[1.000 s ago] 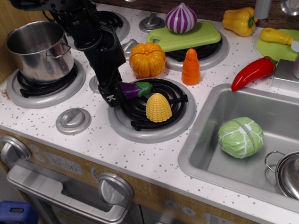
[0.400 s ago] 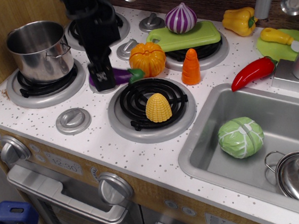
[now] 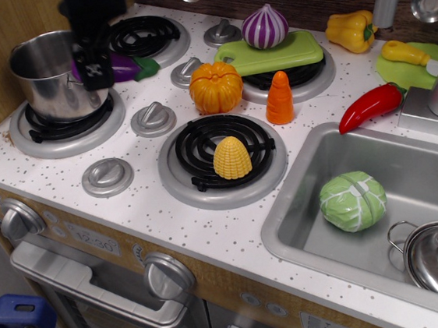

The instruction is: Put eggplant in pot or pan

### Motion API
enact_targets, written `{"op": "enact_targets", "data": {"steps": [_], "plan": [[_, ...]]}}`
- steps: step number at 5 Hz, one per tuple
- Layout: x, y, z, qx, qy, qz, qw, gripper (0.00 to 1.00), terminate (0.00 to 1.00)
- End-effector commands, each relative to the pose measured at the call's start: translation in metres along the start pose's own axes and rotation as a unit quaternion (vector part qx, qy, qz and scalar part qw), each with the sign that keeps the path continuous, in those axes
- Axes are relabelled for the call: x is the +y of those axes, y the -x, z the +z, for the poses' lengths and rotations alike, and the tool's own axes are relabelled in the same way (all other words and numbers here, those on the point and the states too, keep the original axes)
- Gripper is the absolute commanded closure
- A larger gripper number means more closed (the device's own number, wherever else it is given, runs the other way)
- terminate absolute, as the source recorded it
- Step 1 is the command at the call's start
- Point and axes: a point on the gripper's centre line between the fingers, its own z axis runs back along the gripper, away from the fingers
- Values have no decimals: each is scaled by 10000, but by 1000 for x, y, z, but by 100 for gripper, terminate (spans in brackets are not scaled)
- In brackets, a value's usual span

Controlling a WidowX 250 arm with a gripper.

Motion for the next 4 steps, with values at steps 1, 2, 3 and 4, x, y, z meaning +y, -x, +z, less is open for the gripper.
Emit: {"op": "enact_targets", "data": {"steps": [1,2,3,4], "plan": [[57,37,13,-98,-642,-203,9977,100,0],[88,58,15,-89,-795,-306,9963,100,0],[109,74,15,-176,-643,-357,9971,0,0],[109,74,15,-176,-643,-357,9971,0,0]]}}
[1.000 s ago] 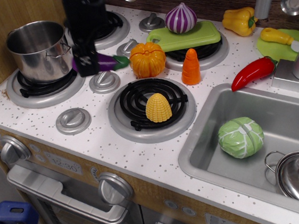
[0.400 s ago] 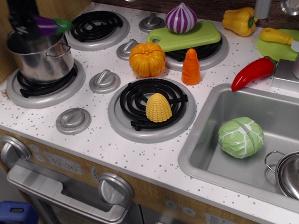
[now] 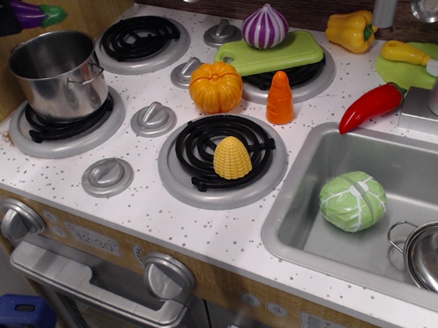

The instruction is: Put eggplant in pot or pan

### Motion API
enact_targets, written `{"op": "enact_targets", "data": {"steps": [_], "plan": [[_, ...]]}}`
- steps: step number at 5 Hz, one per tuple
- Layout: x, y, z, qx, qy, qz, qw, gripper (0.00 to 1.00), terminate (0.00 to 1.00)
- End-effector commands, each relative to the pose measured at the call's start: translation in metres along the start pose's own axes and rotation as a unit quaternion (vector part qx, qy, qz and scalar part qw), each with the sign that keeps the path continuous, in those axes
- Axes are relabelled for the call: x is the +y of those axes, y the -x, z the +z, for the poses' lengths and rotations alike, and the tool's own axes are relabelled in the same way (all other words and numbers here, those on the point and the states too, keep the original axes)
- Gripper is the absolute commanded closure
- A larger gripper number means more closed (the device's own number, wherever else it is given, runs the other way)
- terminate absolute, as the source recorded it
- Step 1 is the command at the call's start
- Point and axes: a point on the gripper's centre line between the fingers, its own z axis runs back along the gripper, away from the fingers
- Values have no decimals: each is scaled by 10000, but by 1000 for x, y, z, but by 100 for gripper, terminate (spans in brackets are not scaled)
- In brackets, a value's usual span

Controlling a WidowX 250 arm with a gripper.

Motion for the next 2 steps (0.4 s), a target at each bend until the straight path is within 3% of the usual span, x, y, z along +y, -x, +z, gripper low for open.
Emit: {"op": "enact_targets", "data": {"steps": [1,2], "plan": [[10,4,17,18,-271,15,9996,0,0],[10,4,17,18,-271,15,9996,0,100]]}}
